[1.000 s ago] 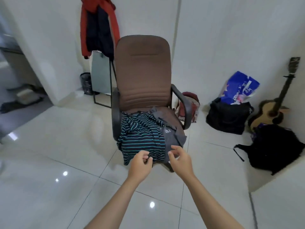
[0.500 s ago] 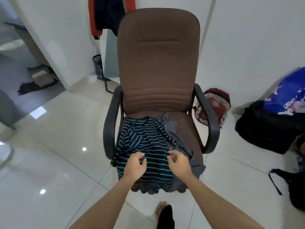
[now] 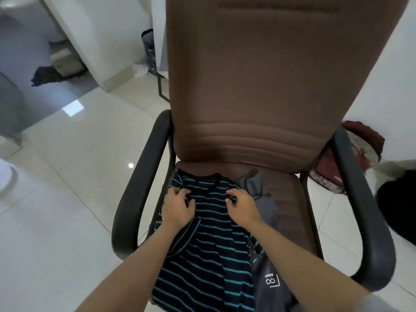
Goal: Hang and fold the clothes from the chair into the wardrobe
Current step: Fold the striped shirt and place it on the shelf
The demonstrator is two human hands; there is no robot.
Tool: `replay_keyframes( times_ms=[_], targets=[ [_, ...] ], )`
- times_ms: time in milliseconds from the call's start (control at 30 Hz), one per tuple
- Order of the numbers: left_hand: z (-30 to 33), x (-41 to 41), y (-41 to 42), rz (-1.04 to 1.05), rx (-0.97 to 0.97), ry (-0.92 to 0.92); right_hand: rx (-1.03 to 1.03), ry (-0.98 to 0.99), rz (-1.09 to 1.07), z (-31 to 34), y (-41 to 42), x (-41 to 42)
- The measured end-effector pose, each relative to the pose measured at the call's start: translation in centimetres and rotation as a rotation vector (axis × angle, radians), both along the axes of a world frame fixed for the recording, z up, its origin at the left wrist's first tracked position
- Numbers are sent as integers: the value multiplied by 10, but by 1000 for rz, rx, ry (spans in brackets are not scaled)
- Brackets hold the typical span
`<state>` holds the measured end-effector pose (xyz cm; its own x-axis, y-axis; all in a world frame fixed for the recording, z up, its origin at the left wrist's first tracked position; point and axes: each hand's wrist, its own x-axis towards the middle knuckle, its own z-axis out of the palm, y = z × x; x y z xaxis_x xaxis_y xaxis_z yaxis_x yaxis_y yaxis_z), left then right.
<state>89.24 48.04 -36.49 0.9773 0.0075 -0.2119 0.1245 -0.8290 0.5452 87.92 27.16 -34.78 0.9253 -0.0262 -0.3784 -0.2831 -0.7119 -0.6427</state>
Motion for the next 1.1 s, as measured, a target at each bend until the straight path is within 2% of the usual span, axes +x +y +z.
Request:
replay_keyframes(
  times_ms=[167, 267, 333, 433, 600, 733, 800, 900, 1000, 1100],
  targets=[
    [-50, 31, -11, -27, 62, 181, -104, 26, 73, -55, 1, 62],
    [-67, 34, -16, 23, 109, 254, -140, 94, 115, -80, -1, 81],
    [-70, 36, -19, 89, 137, 221, -149, 174, 147, -92, -4, 86],
    [-70, 41, -19, 213, 87, 134, -128, 194, 159, -102, -5, 87],
    [-47, 45, -13, 374, -80, 38, -68, 180, 17, -91, -9, 85],
    [-14, 40, -5, 371, -132, 46, -23, 266, -136, -67, -15, 78],
    [8, 34, -1, 327, -133, 53, -19, 301, -130, -52, -19, 69],
    [45, 24, 5, 166, -88, 155, 78, 222, -149, -20, -21, 45],
    [85, 8, 11, 8, -83, 267, 160, 42, -143, 18, -23, 7],
    [130, -23, 20, -51, -155, 234, 272, -151, -198, 62, -20, -43]
  ],
)
